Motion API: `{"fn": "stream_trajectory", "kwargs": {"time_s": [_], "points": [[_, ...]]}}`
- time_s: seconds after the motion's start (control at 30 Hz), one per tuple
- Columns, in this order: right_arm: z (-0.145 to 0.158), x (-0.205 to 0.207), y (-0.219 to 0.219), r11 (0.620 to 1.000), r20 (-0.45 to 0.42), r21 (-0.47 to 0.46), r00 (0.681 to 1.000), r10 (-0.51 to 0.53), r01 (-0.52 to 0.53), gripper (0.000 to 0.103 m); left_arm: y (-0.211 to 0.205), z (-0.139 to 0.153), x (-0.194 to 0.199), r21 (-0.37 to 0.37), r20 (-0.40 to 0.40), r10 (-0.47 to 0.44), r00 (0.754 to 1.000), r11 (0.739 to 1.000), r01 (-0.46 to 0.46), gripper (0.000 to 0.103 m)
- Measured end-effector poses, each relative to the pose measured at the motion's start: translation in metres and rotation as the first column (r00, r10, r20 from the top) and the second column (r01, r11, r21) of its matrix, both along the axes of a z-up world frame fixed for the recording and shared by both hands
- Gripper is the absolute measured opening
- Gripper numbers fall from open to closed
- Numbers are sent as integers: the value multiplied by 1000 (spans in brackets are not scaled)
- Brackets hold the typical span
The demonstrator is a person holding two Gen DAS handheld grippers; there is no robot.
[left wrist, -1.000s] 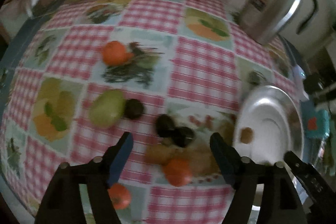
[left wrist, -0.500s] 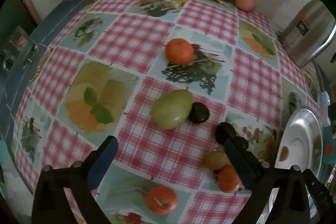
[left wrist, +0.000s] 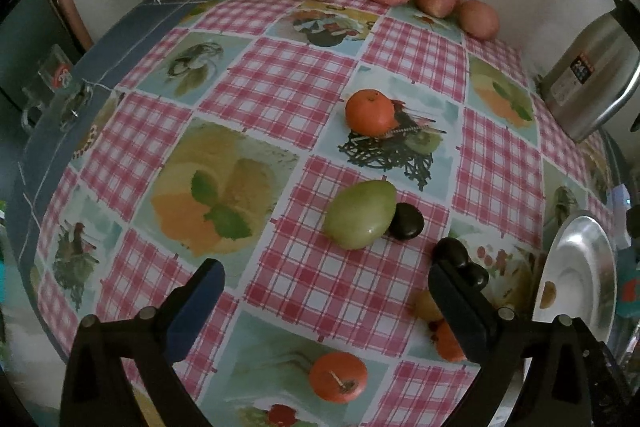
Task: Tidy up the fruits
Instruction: 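Move both open tools back toward the remaining fruits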
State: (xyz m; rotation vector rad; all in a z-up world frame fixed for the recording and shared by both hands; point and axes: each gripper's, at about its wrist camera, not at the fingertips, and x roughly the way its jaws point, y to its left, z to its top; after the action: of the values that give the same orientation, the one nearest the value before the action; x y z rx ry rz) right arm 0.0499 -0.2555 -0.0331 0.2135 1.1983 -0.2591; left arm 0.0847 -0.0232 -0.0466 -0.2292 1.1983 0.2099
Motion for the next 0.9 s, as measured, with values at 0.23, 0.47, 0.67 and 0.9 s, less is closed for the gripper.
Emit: {"fn": "stream_trajectory", "kwargs": {"time_s": [0.23, 0.47, 0.67, 0.9], "points": [[-3, 1, 13, 1000, 0, 1, 1000, 30, -30, 84, 8, 11, -4, 0, 49, 5, 999, 1000, -5, 103], [-3, 0, 24, 998, 9, 40, 999, 52, -52, 87, 19, 19, -4, 5, 78, -15, 997, 1000, 15, 103], [2, 0, 32, 993, 46, 91, 997, 68, -72, 101, 29, 21, -3, -51, 84, -19, 996, 998, 24, 103], [5, 3, 54, 985, 48, 106, 990, 133, -137, 101, 31, 19, -6, -89, 56, -36, 998, 995, 40, 103]]}}
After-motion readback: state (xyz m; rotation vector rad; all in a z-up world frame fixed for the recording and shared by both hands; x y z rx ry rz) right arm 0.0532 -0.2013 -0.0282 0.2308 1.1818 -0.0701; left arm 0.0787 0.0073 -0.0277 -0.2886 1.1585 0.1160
